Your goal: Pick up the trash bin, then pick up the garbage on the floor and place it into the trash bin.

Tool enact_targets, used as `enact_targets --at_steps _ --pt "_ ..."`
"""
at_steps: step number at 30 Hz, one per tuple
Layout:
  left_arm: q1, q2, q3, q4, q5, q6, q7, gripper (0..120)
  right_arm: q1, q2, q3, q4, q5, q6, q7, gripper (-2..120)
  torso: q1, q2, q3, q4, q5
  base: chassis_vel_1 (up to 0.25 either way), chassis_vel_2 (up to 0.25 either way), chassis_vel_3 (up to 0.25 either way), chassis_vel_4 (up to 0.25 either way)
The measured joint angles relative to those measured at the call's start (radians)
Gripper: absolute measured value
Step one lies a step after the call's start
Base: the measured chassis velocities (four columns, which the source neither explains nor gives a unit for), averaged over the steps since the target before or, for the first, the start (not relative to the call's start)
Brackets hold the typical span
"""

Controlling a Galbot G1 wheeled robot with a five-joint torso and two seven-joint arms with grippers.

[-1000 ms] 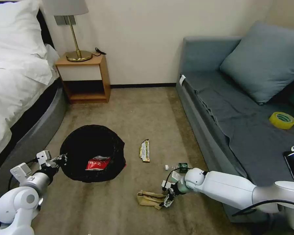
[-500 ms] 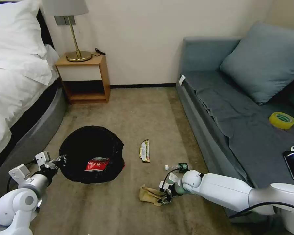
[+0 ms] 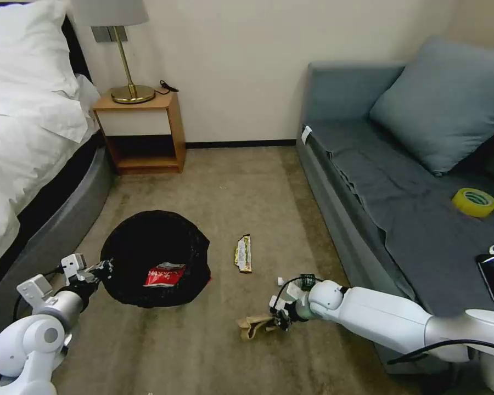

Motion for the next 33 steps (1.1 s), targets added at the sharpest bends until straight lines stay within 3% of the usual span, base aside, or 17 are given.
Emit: enact_targets --at_steps 4,8,16,25,30,33 --pt "-0.002 0.003 0.003 0.002 0.000 0.001 -0.001 4 -0.008 -0.009 0.043 0.010 -0.008 0.002 0.006 0 0.000 0.000 0.000 -0.0001 0.0001 0.000 0.000 0.000 0.000" --pt "-0.008 0.016 0.013 0.006 0.002 0.004 -0.005 4 -0.040 -0.056 0.259 0.095 -0.010 0.000 0.051 0 0.000 0.000 0.000 -0.0001 0.0001 0.000 0.000 0.000 0.000" --pt "-0.013 0.027 0.048 0.005 -0.008 0.021 -0.022 4 -0.091 -0.117 0.515 0.286 0.017 -0.009 0.100 0 0.000 0.000 0.000 -0.0001 -0.0001 0.000 0.000 0.000 0.000" --pt "-0.034 0.021 0.111 0.003 -0.017 0.040 -0.048 4 -0.109 -0.140 0.633 0.549 0.113 -0.024 0.181 0 0.000 0.000 0.000 -0.0001 0.0000 0.000 0.000 0.000 0.000" --pt "-0.039 0.011 0.131 0.004 -0.017 0.045 -0.051 4 -0.089 -0.142 0.634 0.629 0.154 -0.024 0.212 0 0.000 0.000 0.000 -0.0001 -0.0002 0.000 0.000 0.000 0.000" --pt "-0.047 -0.001 0.158 0.007 -0.018 0.054 -0.055 4 -0.070 -0.128 0.605 0.704 0.206 -0.023 0.285 0 0.000 0.000 0.000 -0.0002 -0.0001 0.000 0.000 0.000 0.000"
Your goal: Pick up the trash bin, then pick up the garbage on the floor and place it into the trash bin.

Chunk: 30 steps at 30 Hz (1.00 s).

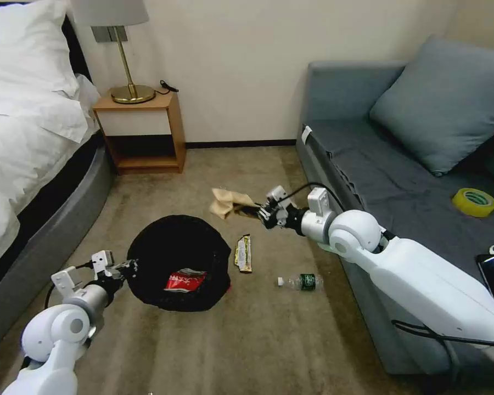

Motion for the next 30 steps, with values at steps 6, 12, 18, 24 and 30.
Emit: enact_targets --at_steps 6,12,18,24,30 --pt "-0.015 -0.011 0.029 0.010 0.000 0.008 -0.009 4 0.037 0.035 -0.058 0.047 0.032 0.002 0.046 0 0.000 0.000 0.000 0.0001 0.0000 0.000 0.000 0.000 0.000" --pt "-0.024 -0.024 0.058 0.012 0.005 0.012 -0.016 4 0.081 0.073 -0.148 0.060 0.058 0.002 0.072 0 0.000 0.000 0.000 0.0001 -0.0001 0.000 0.000 0.000 0.000" --pt "-0.021 -0.041 0.072 -0.003 0.009 0.013 -0.019 4 0.107 0.141 -0.259 0.026 0.065 0.001 0.083 0 0.000 0.000 0.000 0.0001 0.0000 0.000 0.000 0.000 0.000" --pt "-0.008 -0.034 0.053 -0.018 -0.002 0.014 -0.017 4 0.067 0.188 -0.295 -0.036 0.034 0.001 0.083 0 0.000 0.000 0.000 0.0002 0.0000 0.000 0.000 0.000 0.000" --pt "-0.003 -0.026 0.041 -0.025 -0.019 0.014 -0.015 4 0.037 0.206 -0.301 -0.071 0.013 -0.001 0.083 0 0.000 0.000 0.000 0.0001 -0.0001 0.000 0.000 0.000 0.000"
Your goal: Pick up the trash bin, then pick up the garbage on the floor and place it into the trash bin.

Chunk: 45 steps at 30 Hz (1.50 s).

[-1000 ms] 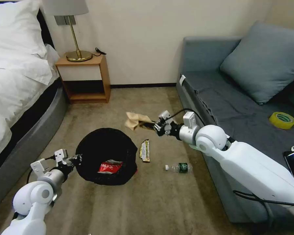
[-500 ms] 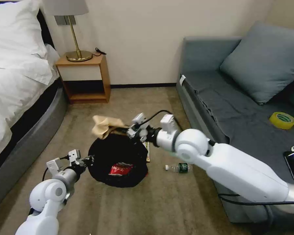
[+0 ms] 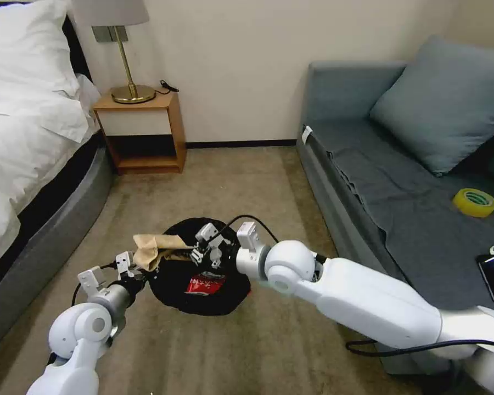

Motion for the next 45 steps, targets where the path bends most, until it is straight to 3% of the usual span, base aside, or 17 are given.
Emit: enact_targets --at_steps 5,9,16,18,20,22,24,28,31,38,45 --pt "0.000 0.005 -0.004 0.000 -0.008 0.000 0.001 4 -0.015 0.005 0.004 -0.013 -0.005 -0.008 0.017 2 0.000 0.000 0.000 0.0001 0.0000 0.000 0.000 0.000 0.000" --pt "-0.001 0.005 -0.005 0.002 -0.011 0.000 0.002 4 -0.016 -0.012 0.010 -0.011 -0.005 -0.009 0.022 20 0.000 0.000 0.000 0.0000 0.0000 0.000 0.000 0.000 0.000" --pt "-0.004 0.007 -0.006 0.007 -0.015 0.001 0.002 4 -0.021 -0.028 0.020 -0.001 -0.005 -0.012 0.026 41 0.000 0.000 0.000 0.0000 0.0000 0.000 0.000 0.000 0.000" --pt "-0.006 0.010 -0.008 0.009 -0.017 0.001 0.002 4 -0.024 -0.034 0.026 0.004 -0.005 -0.012 0.026 54 0.000 0.000 0.000 0.0000 0.0001 0.000 0.000 0.000 0.000" --pt "-0.006 0.011 -0.009 0.010 -0.018 0.001 0.002 4 -0.026 -0.037 0.028 0.006 -0.005 -0.013 0.026 56 0.000 0.000 0.000 0.0000 0.0001 0.000 0.000 0.000 0.000" --pt "-0.007 0.013 -0.012 0.012 -0.021 0.001 0.000 4 -0.029 -0.044 0.032 0.014 -0.005 -0.013 0.026 67 0.000 0.000 0.000 0.0000 0.0001 0.000 0.000 0.000 0.000" --pt "-0.007 0.014 -0.012 0.012 -0.021 0.001 0.000 4 -0.029 -0.046 0.033 0.016 -0.005 -0.013 0.026 70 0.000 0.000 0.000 0.0000 0.0001 0.000 0.000 0.000 0.000" --pt "-0.006 0.017 -0.016 0.014 -0.023 0.002 -0.001 4 -0.041 -0.057 0.046 0.030 -0.004 -0.013 0.025 90 0.000 0.000 0.000 0.0000 0.0001 0.000 0.000 0.000 0.000" --pt "-0.005 0.018 -0.018 0.015 -0.023 0.002 -0.001 4 -0.049 -0.063 0.064 0.042 -0.004 -0.013 0.027 97 0.000 0.000 0.000 -0.0001 0.0002 0.000 0.000 0.000 0.000" --pt "-0.001 0.019 -0.027 0.016 -0.023 0.002 -0.002 4 -0.058 -0.089 0.143 0.101 -0.021 0.009 0.081 100 0.000 0.000 0.000 0.0001 0.0001 0.000 0.000 0.000 0.000" --pt "0.004 0.017 -0.043 -0.005 -0.007 -0.004 -0.003 4 -0.166 -0.138 0.326 0.187 -0.195 0.072 0.231 100 0.000 0.000 0.000 0.0000 0.0002 0.000 0.000 0.000 0.000"
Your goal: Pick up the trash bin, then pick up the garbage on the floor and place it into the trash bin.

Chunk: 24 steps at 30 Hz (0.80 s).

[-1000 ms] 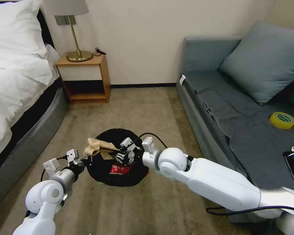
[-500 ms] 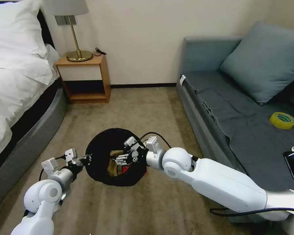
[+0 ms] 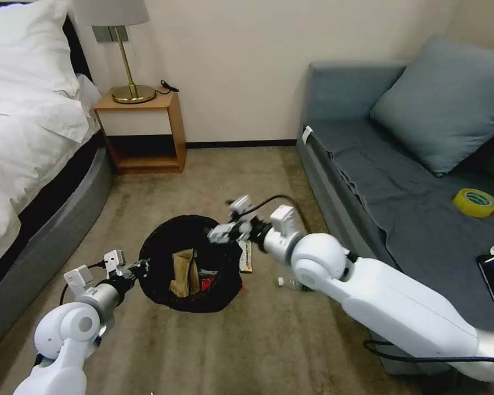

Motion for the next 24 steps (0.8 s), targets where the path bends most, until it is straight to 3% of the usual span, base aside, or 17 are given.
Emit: enact_targets --at_steps 7,9,12,15,21,24 --pt "0.010 -0.006 -0.013 -0.015 0.030 -0.009 0.002 4 -0.192 -0.040 0.211 0.085 -0.150 0.024 0.048 100 0.000 0.000 0.000 0.0001 0.0000 0.000 0.000 0.000 0.000" --pt "0.017 -0.015 -0.020 -0.024 0.043 -0.011 0.002 4 -0.354 -0.054 0.344 0.145 -0.202 0.027 0.055 100 0.000 0.000 0.000 -0.0004 0.0004 0.000 0.000 0.000 0.000" --pt "0.021 -0.021 -0.022 -0.029 0.056 -0.014 0.004 4 -0.456 -0.054 0.434 0.187 -0.236 0.029 0.056 100 0.000 0.000 0.000 -0.0004 0.0000 0.000 0.000 0.000 0.000" --pt "0.027 -0.032 -0.025 -0.038 0.075 -0.016 0.004 4 -0.596 -0.030 0.561 0.242 -0.280 0.028 0.053 100 0.000 0.000 0.000 0.0000 0.0000 0.000 0.000 0.000 0.000" --pt "0.034 -0.045 -0.027 -0.053 0.083 -0.017 0.002 4 -0.759 0.020 0.672 0.289 -0.348 0.020 0.044 100 0.000 0.000 0.000 -0.0001 0.0000 0.000 0.000 0.000 0.000" --pt "0.039 -0.056 -0.029 -0.066 0.091 -0.017 -0.002 4 -0.892 0.082 0.744 0.321 -0.437 0.030 0.028 100 0.000 0.000 0.000 -0.0001 -0.0002 0.000 0.000 0.000 0.000"
